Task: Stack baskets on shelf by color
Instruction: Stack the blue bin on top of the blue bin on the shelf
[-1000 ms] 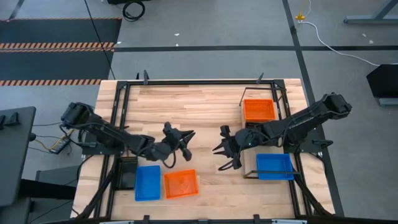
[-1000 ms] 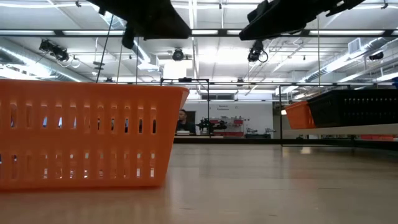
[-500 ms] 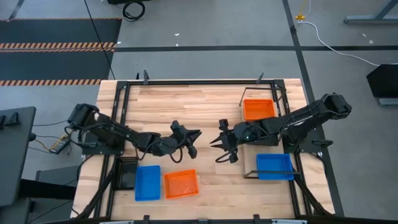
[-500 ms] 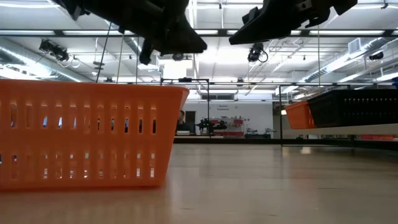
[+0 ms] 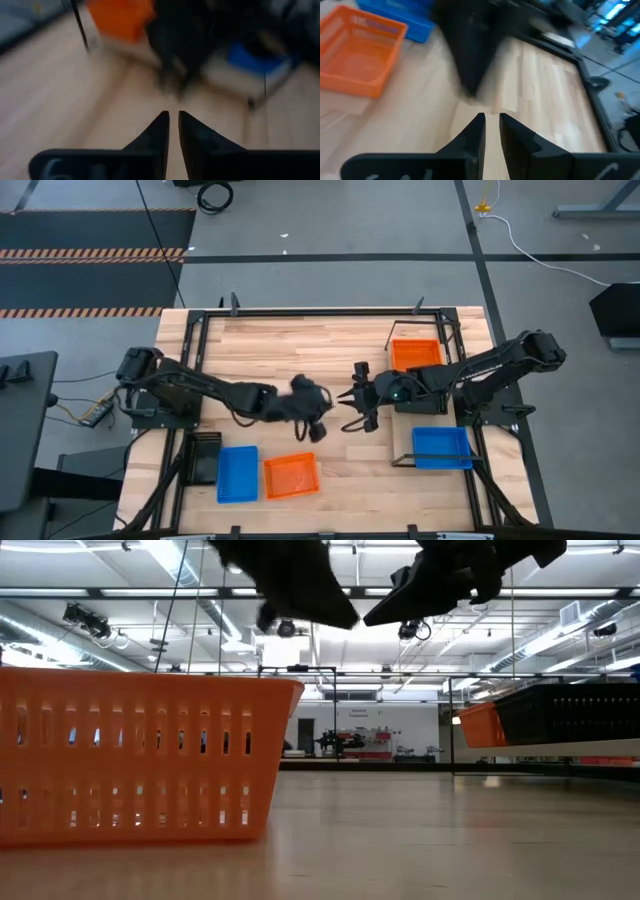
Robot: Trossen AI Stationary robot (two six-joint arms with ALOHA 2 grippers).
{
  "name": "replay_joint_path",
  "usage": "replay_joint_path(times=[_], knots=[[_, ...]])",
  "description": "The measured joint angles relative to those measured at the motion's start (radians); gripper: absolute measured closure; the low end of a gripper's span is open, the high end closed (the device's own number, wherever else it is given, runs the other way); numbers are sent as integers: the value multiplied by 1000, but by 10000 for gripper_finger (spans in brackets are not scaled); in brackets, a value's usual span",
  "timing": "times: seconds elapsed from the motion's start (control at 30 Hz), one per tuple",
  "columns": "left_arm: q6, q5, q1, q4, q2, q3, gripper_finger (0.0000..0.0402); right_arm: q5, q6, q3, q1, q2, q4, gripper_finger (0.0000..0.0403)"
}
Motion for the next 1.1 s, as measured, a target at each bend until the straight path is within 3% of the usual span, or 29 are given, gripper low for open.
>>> replay_joint_path(times=[0.1, 0.2, 0.37, 0.5, 0.73, 0.9, 1.1], knots=[[-139, 18, -44, -480, 11, 205, 359, 14, 1, 0, -3, -11, 3, 339], [-384, 17, -85, -870, 16, 341, 360, 11, 1, 0, -1, -30, 9, 339], [-723, 48, -148, -1185, 8, 422, 360, 11, 17, 0, -2, -84, 31, 339], [-876, 171, -197, -1264, 9, 380, 349, 10, 27, 1, -1, -128, 51, 339], [-928, 279, -285, -1220, 10, 298, 305, 94, 63, 1, -2, -174, 57, 339], [-1009, 301, -357, -1169, 10, 294, 270, 163, 82, 1, -2, -181, 58, 339], [-1161, 328, -446, -1104, 21, 277, 230, 167, 153, 1, -2, -178, 73, 340]])
